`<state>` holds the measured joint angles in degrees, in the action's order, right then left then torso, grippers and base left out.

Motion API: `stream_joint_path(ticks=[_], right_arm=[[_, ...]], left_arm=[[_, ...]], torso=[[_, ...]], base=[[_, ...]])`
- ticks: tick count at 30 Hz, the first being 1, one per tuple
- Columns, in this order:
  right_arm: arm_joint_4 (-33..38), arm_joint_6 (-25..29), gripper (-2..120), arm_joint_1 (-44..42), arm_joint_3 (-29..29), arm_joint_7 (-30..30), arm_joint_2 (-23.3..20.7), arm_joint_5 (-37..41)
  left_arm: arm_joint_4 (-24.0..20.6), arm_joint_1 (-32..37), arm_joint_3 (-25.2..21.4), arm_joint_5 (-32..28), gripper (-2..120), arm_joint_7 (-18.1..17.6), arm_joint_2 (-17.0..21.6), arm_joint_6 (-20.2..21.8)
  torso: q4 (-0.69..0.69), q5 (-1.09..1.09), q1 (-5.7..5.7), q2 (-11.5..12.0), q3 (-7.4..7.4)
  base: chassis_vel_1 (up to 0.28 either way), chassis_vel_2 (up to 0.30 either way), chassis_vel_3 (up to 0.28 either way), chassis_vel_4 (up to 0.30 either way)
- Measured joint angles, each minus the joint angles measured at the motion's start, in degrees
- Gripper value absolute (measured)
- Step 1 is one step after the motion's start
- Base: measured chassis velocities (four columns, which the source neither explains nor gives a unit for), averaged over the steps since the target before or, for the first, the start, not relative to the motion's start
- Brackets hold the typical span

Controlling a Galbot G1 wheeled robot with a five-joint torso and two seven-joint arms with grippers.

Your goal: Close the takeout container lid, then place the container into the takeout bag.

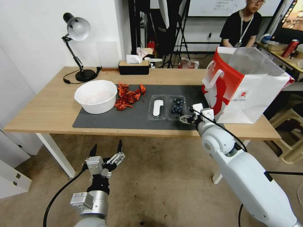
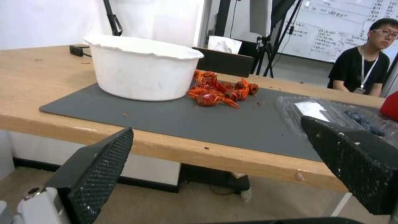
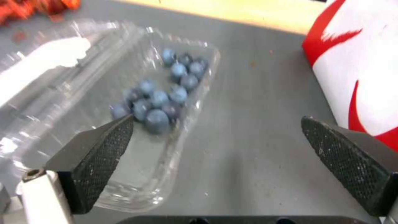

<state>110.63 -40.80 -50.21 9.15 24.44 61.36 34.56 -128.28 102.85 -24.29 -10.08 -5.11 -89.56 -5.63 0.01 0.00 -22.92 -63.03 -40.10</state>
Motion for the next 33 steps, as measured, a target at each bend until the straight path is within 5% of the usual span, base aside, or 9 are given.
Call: stream_joint_path(ticks=[5, 8, 20, 33], right_arm=[[1.93, 7.73, 100, -3.81, 2.17, -2.83, 0.02, -1.24], [2.51, 19.89, 100, -8.55, 4.04, -8.51, 0.06, -4.31], [3.69, 45.42, 100, -25.43, 12.28, -16.52, 1.42, -11.69], [5.50, 50.98, 100, -35.92, 19.66, -21.91, 2.95, -11.39]], left_arm=[[-0.04, -0.04, 0.03, -0.04, 100, 0.04, -0.01, -0.03], [-0.04, -0.09, 0.04, -0.10, 100, 0.06, 0.06, -0.15], [0.51, -0.57, 0.23, -0.73, 100, 0.27, 1.05, -0.52], [1.53, -1.53, 0.96, -1.34, 100, 0.49, 2.38, -0.43]], torso=[[-0.01, 0.00, 0.00, 0.00, 0.00], [-0.02, 0.00, 0.00, 0.00, 0.00], [-0.01, 0.00, 0.00, 0.00, 0.01], [-0.01, 0.00, 0.01, 0.01, 0.01]], base=[[0.000, 0.000, 0.000, 0.000], [0.000, 0.000, 0.000, 0.000], [0.000, 0.000, 0.000, 0.000], [0.000, 0.000, 0.000, 0.000]])
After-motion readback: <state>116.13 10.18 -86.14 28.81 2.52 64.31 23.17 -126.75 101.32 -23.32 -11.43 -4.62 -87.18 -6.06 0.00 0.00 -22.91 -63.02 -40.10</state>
